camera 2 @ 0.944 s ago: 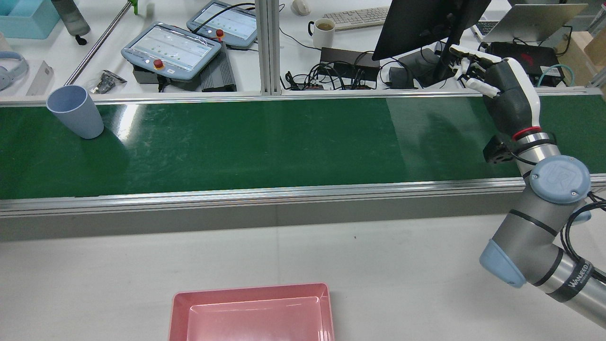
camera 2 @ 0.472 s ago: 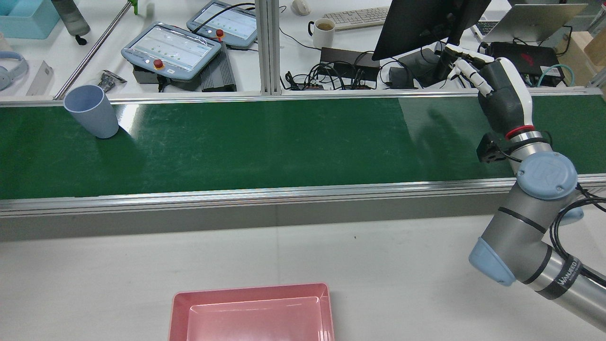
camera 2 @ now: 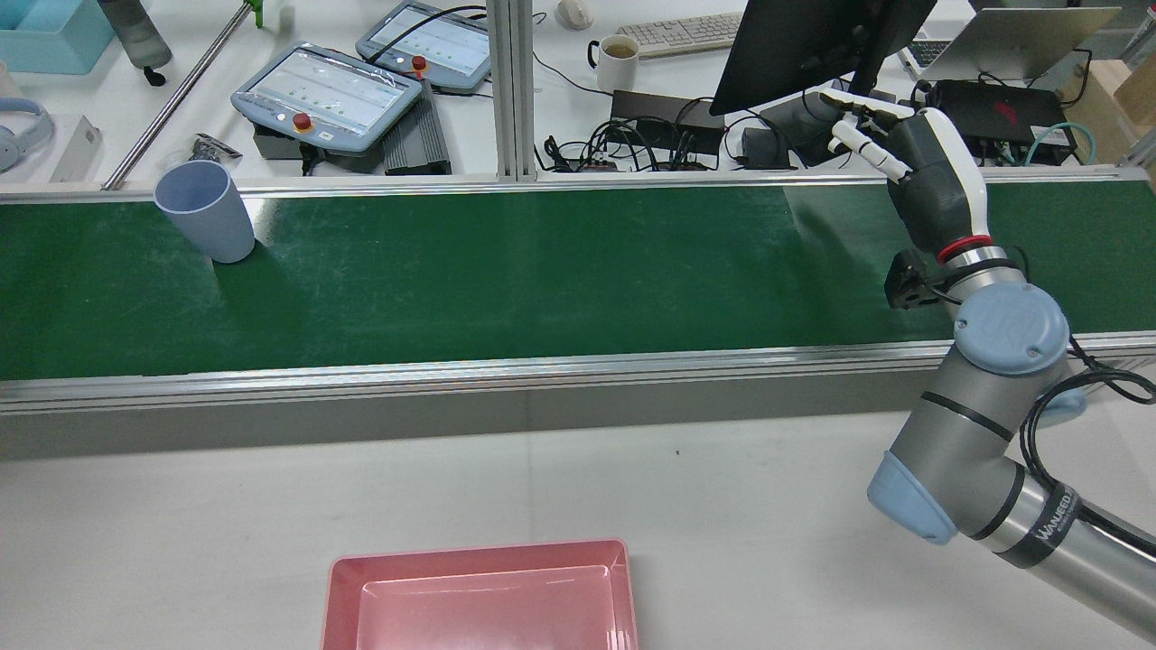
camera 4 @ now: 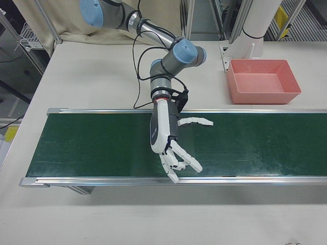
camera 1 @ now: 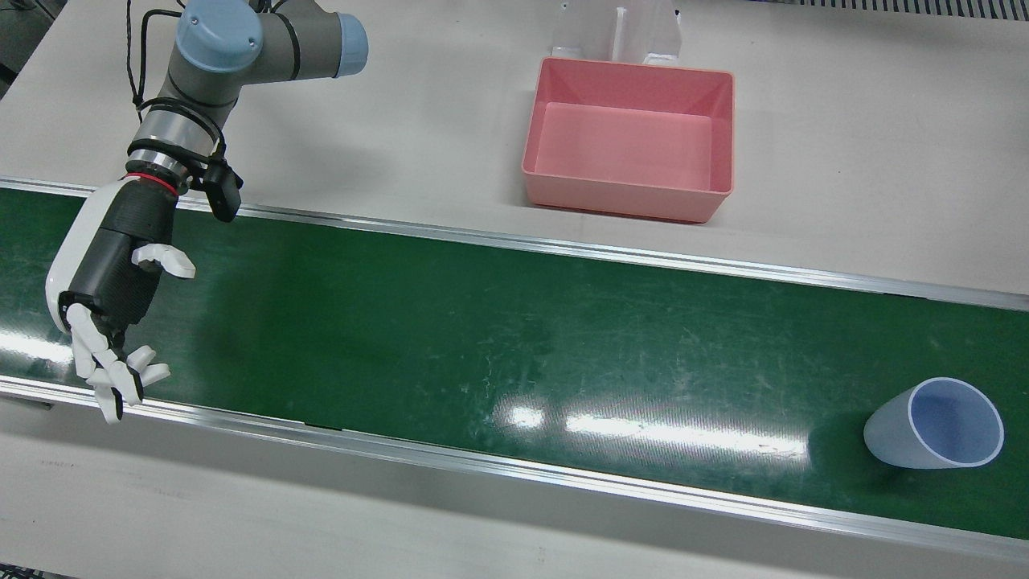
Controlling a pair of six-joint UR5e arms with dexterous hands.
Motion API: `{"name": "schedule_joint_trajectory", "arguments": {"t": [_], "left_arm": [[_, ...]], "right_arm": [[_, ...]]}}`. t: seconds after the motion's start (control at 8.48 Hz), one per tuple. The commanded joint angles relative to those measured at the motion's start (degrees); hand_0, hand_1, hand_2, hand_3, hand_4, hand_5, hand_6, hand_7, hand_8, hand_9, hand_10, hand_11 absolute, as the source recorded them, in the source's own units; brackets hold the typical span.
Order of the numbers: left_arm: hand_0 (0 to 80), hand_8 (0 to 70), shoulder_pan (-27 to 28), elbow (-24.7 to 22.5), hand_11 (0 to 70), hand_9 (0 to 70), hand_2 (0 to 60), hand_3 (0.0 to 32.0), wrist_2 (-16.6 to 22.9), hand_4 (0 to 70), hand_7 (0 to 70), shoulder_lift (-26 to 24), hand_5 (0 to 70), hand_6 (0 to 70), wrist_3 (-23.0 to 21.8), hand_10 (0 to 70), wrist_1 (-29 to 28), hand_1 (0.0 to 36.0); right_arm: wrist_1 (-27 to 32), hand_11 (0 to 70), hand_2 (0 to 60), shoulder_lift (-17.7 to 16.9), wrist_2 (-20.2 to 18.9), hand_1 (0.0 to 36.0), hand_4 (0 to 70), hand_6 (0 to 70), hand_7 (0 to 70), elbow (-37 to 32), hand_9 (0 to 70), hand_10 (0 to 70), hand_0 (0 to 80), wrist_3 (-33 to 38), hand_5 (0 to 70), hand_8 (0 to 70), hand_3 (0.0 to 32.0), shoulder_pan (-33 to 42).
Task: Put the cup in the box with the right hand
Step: 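Open the right hand fingers and lower it toward the belt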
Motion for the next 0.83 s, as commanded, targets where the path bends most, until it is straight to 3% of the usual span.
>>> {"name": "schedule_joint_trajectory", "arguments": {"t": [0.0,0.12,0.35,0.47,0.71], "left_arm": [[0.0,0.0,0.0,0.0,0.0,0.0,0.0,0.0,0.07,0.0,0.0,0.0,0.0,0.0,0.07,0.0,0.01,0.0],[0.0,0.0,0.0,0.09,0.0,0.0,0.0,0.0,0.07,0.0,0.0,0.0,0.0,0.0,0.07,0.0,0.01,0.0],[0.0,0.0,0.0,0.09,0.0,0.0,0.0,0.0,0.07,0.0,0.0,-0.08,0.0,0.0,0.07,0.0,-0.07,0.0],[0.0,0.0,0.0,0.09,0.0,0.0,0.0,0.0,0.07,0.0,0.0,0.0,0.0,0.0,-0.02,0.0,-0.07,0.0],[0.0,0.0,0.0,0.0,0.0,0.0,0.0,0.0,0.07,0.0,0.0,0.0,0.0,0.0,-0.02,0.0,0.01,0.0]], "right_arm": [[0.0,16.8,17.5,1.32,0.01,4.1,21.0,29.0,70.0,-0.16,53.6,11.9,22.8,-0.12,2.8,29.6,0.0,-3.27],[0.0,17.0,17.0,1.41,-0.08,4.3,18.6,28.4,70.0,-0.16,53.7,12.0,23.3,-0.12,2.9,29.5,2.0,-3.45],[0.0,20.2,21.7,1.42,-0.17,9.0,10.5,26.6,70.0,-0.07,54.4,13.8,36.8,0.06,4.8,29.9,6.6,-3.45],[0.0,21.3,21.6,1.42,-0.34,12.2,7.9,26.0,70.0,-0.07,54.6,14.3,42.3,0.06,5.9,30.0,6.8,-3.45],[0.0,21.7,20.6,1.33,-0.34,14.9,7.9,25.6,70.0,-0.07,54.4,14.4,46.1,0.06,6.8,29.8,6.8,-3.45]]}}
